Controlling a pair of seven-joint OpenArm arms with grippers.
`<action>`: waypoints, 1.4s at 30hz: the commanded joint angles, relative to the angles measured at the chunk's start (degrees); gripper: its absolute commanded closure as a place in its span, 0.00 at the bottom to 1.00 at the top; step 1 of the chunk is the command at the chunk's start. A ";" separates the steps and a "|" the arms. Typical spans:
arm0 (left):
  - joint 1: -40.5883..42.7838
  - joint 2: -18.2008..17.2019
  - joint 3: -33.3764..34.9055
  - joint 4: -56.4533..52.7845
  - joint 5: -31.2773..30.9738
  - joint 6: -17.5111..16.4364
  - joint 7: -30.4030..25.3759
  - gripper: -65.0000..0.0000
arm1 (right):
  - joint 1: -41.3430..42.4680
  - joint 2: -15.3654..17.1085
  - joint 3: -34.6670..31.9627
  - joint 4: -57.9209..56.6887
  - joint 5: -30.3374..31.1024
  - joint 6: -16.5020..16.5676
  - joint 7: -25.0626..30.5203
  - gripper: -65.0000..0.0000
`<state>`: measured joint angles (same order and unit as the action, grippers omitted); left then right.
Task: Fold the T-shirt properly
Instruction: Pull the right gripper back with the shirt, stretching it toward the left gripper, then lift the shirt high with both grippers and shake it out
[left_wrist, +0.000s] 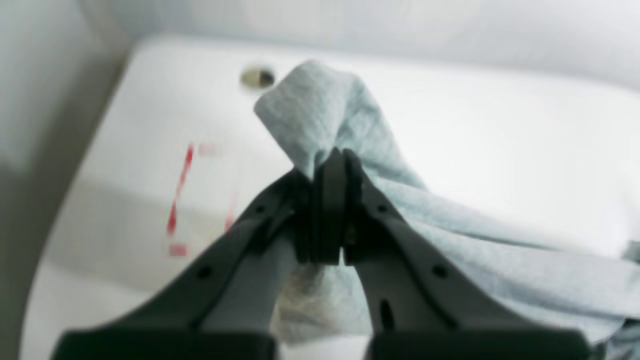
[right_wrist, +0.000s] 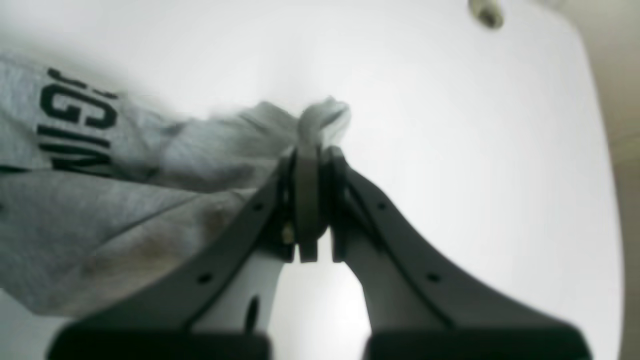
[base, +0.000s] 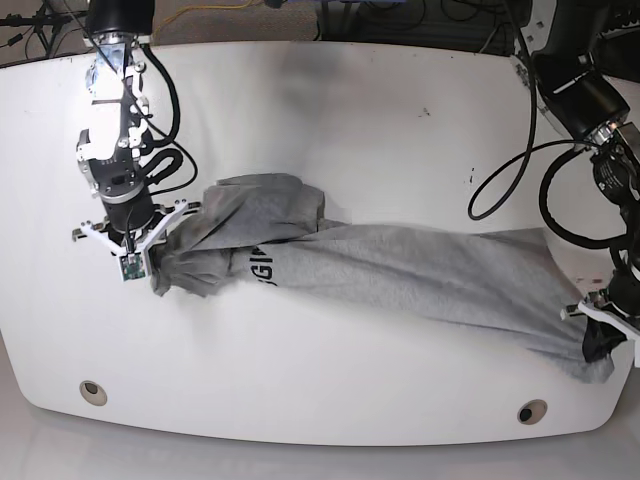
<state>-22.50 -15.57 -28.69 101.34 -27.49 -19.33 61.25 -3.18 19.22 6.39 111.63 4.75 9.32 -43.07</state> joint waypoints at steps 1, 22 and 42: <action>-3.83 -0.91 0.69 0.77 -0.43 0.30 -1.61 1.00 | 4.19 1.66 0.33 -0.21 -0.31 1.18 1.79 1.00; -20.53 -2.76 2.01 -1.87 -0.34 7.86 -1.61 1.00 | 32.50 8.51 -0.11 -10.32 -0.75 9.45 1.71 1.00; -32.05 -5.39 0.25 -10.31 -0.34 7.86 -1.69 1.00 | 47.27 14.32 -0.20 -14.36 -0.75 12.44 -0.67 1.00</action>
<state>-52.01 -19.84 -28.58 90.83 -27.51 -11.55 61.30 40.53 32.18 5.74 96.71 4.78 22.57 -44.07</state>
